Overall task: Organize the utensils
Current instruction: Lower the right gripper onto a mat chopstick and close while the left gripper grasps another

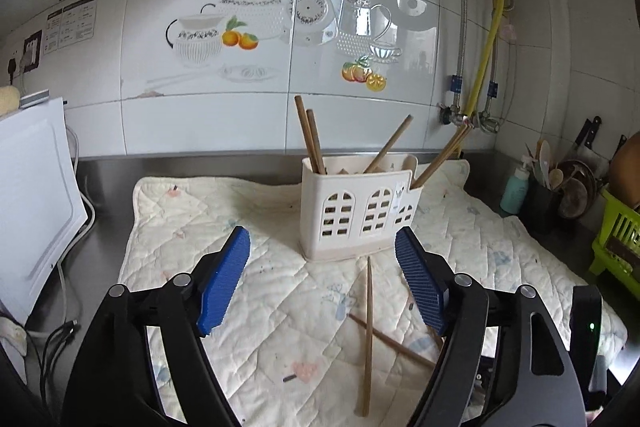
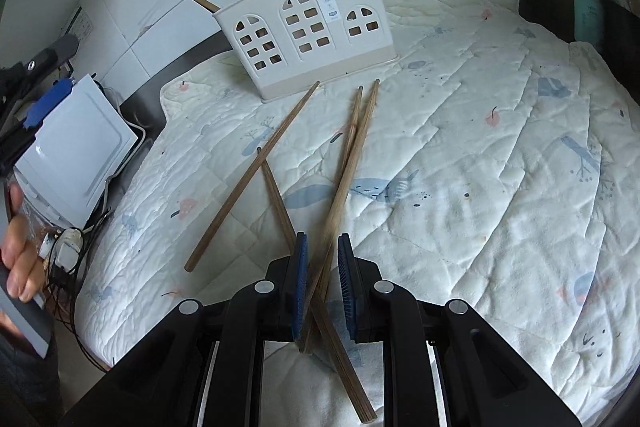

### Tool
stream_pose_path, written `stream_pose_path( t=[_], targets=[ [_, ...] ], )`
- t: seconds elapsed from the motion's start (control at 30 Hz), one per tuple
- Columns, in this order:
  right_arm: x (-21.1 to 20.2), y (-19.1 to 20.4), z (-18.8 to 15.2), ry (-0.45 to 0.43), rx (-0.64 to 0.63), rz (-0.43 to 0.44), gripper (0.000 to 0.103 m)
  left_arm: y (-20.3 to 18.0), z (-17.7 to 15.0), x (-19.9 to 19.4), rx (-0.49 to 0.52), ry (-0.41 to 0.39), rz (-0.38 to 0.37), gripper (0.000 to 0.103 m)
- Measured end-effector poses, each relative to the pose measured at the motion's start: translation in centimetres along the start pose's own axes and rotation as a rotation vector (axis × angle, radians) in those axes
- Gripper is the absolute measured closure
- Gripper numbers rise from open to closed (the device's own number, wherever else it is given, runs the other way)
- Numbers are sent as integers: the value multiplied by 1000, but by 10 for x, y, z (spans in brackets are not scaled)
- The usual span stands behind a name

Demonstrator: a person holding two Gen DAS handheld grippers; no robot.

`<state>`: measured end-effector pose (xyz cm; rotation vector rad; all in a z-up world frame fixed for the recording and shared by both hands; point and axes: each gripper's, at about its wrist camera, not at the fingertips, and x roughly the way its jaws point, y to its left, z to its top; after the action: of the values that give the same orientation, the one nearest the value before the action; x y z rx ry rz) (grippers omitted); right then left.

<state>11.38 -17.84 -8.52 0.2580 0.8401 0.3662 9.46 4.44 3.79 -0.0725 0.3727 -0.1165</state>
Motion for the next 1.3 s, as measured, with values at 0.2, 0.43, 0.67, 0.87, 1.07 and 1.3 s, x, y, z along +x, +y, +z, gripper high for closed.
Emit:
stream_pose_path(
  t=[0.2, 0.43, 0.67, 0.87, 1.07, 1.3],
  targets=[
    [6, 0, 0, 16, 29, 2, 90, 8, -38, -4, -21, 67, 7, 27],
    [3, -2, 0, 6, 30, -17, 93, -7, -74, 3, 20, 145, -17, 27],
    [-10, -10, 0, -38, -13, -61, 95, -23, -104, 23, 31, 240, -46, 31],
    [-28, -6, 5, -107, -83, -95, 95, -26, -117, 48, -2, 316, -75, 63],
    [-44, -2, 16, -161, -141, -92, 96, -30, -120, 61, -3, 367, -89, 74],
    [-48, -2, 23, -182, -167, -86, 97, -32, -121, 72, -24, 421, -86, 83]
  ],
)
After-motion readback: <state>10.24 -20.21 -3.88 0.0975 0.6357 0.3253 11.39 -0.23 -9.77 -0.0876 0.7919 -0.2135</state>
